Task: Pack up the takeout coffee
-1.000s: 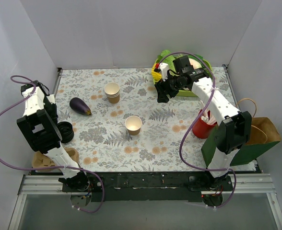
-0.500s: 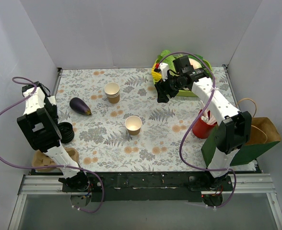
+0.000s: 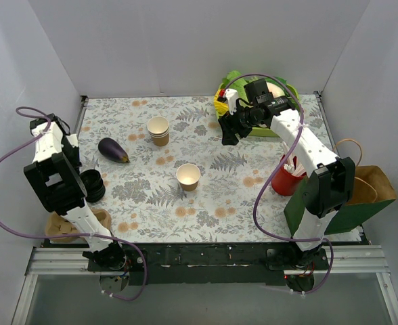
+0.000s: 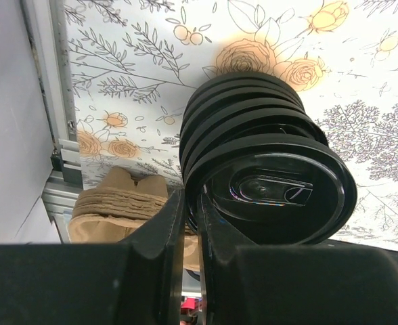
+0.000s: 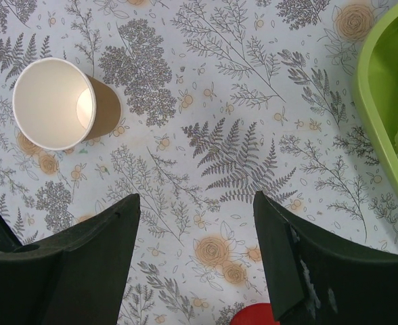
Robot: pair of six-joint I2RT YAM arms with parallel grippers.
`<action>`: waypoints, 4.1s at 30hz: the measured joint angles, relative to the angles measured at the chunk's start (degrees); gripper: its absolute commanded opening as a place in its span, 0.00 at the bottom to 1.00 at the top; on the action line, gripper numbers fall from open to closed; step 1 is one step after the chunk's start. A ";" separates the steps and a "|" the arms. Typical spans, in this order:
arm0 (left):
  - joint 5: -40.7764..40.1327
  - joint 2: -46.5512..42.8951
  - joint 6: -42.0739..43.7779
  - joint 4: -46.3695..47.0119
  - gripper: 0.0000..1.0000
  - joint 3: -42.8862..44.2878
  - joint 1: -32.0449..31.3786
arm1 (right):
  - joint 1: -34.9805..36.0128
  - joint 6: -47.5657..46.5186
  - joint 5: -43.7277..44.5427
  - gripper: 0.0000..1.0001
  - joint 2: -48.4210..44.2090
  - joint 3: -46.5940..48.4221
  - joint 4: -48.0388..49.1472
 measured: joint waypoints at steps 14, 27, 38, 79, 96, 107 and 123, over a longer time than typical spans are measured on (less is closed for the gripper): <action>9.90 -5.75 2.01 -0.74 0.00 3.80 -0.04 | 0.26 -4.11 -5.77 0.73 0.00 4.02 -0.66; 35.85 -6.43 8.24 -0.20 0.00 7.78 -16.74 | 22.40 -39.41 -2.49 0.62 -11.54 -4.59 13.31; 41.86 -4.24 8.55 -0.15 0.00 7.58 -34.60 | 25.97 -60.63 -0.72 0.52 -11.69 -11.30 20.04; 41.20 -4.39 5.77 -0.35 0.00 2.84 -45.66 | 28.11 -83.95 -0.48 0.47 -5.79 -4.79 -4.48; 41.97 -4.39 5.49 -0.35 0.00 2.99 -45.62 | 28.55 -79.38 0.20 0.23 -5.42 -6.56 -0.48; 41.29 -4.39 5.46 -0.39 0.58 3.04 -45.66 | 28.48 -75.91 -0.13 0.01 -5.66 -7.45 -0.04; 27.23 -27.12 -7.08 24.52 0.76 -6.93 -44.96 | 8.24 -19.67 -19.45 0.01 -0.76 -2.19 -1.40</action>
